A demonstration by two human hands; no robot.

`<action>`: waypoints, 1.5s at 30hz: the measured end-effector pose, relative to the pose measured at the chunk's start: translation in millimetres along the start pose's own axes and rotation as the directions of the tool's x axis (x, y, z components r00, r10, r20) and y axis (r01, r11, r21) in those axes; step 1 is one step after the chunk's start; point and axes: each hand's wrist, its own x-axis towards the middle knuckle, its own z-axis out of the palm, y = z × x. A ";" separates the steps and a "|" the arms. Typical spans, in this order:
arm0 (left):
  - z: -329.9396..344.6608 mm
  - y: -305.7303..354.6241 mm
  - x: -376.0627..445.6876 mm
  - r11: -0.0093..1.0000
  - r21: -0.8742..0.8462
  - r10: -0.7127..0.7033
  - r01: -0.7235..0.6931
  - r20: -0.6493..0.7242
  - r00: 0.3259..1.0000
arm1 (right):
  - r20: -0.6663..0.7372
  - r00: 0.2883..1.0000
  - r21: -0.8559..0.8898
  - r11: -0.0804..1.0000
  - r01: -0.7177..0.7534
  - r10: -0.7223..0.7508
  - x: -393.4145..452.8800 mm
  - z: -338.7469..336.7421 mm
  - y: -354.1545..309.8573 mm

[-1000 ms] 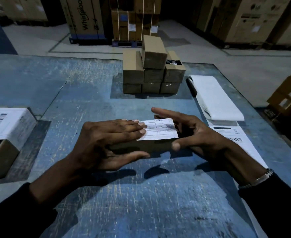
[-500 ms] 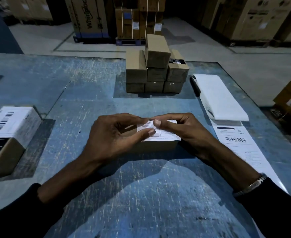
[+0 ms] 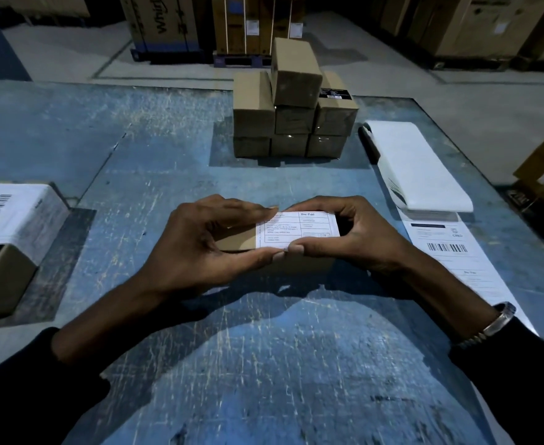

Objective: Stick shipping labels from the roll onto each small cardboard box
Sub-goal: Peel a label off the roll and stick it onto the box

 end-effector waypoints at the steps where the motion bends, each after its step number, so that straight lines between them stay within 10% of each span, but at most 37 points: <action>1: 0.8 0.5 0.3 1.000 -0.016 -0.015 0.014 -0.002 1.000 | -0.004 1.000 -0.025 1.000 0.014 -0.014 -0.6 -0.5 0.2; 14: -3.3 -2.8 -1.0 0.998 0.029 -0.057 0.056 0.070 0.996 | 0.290 0.950 -0.003 0.993 -0.119 0.115 -5.8 -25.0 -9.9; 21: 5.4 5.7 -2.9 0.988 0.134 -0.075 0.078 -0.028 0.997 | 0.008 0.999 -0.089 0.995 -0.047 0.048 -4.2 7.8 -13.5; 31: 7.4 9.0 -1.9 0.985 0.162 -0.056 0.064 -0.058 0.997 | 0.023 0.998 -0.196 0.978 0.064 -0.061 -6.4 0.1 -11.2; 45: 5.2 1.5 -1.8 0.989 0.142 -0.032 0.030 0.011 0.999 | 0.356 0.928 0.112 0.981 -0.161 0.111 -3.2 -37.3 -4.2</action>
